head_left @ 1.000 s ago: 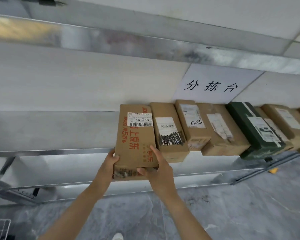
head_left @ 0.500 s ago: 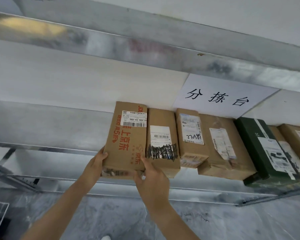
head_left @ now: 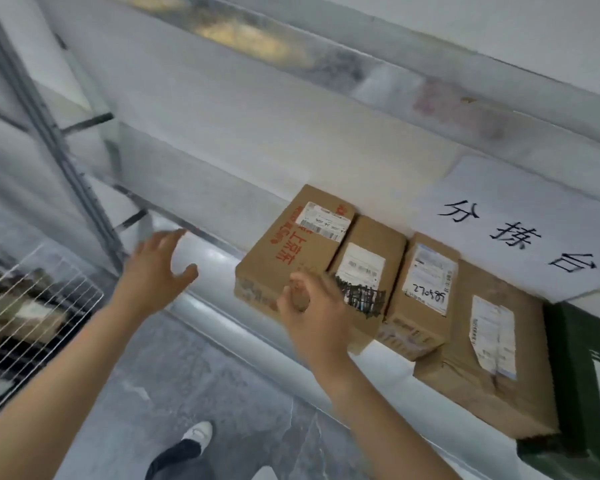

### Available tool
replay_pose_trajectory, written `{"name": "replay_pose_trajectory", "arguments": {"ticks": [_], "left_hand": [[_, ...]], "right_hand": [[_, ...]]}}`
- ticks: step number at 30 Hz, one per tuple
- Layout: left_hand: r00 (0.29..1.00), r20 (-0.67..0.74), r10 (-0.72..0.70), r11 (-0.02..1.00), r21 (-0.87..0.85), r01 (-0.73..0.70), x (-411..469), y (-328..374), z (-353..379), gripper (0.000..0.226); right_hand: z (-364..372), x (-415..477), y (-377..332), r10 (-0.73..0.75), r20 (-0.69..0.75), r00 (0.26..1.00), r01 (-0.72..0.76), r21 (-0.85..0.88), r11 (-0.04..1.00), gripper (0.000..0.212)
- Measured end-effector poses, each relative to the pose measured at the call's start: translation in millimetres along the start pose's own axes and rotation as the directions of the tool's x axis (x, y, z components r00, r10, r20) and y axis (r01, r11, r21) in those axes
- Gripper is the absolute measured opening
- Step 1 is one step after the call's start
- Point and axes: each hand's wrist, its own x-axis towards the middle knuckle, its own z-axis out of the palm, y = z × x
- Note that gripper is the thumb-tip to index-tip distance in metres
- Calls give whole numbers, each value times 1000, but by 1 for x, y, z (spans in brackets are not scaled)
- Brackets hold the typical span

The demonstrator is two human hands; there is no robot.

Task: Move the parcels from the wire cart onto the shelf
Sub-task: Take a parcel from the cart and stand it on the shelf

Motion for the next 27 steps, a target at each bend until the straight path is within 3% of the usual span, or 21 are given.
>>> {"name": "replay_pose_trajectory", "arguments": {"ticks": [3, 5, 9, 13, 17, 22, 27], "left_hand": [[994, -7, -110, 949, 295, 107, -37, -34, -24, 87], [979, -54, -195, 907, 370, 201, -66, -57, -36, 94], [907, -175, -384, 829, 366, 422, -122, -103, -60, 98], [802, -288, -524, 739, 314, 596, -170, -135, -86, 97], [735, -361, -574, 695, 261, 670, -198, -167, -106, 95], [660, -385, -645, 630, 221, 745, -205, -211, -124, 98], [617, -379, -690, 591, 198, 782, -196, -275, -155, 100]], "right_hand": [[17, 10, -15, -164, 94, 982, 160, 42, 986, 27], [34, 15, -29, -257, 185, 948, 253, 45, 966, 34], [75, 21, -61, -406, 365, 838, 405, 82, 911, 53], [115, 12, -101, -428, 523, 737, 388, 192, 902, 61], [152, -2, -138, -461, 602, 651, 383, 263, 885, 69], [205, -5, -190, -492, 736, 466, 398, 322, 859, 75], [276, 4, -252, -509, 763, 398, 392, 360, 847, 73]]}}
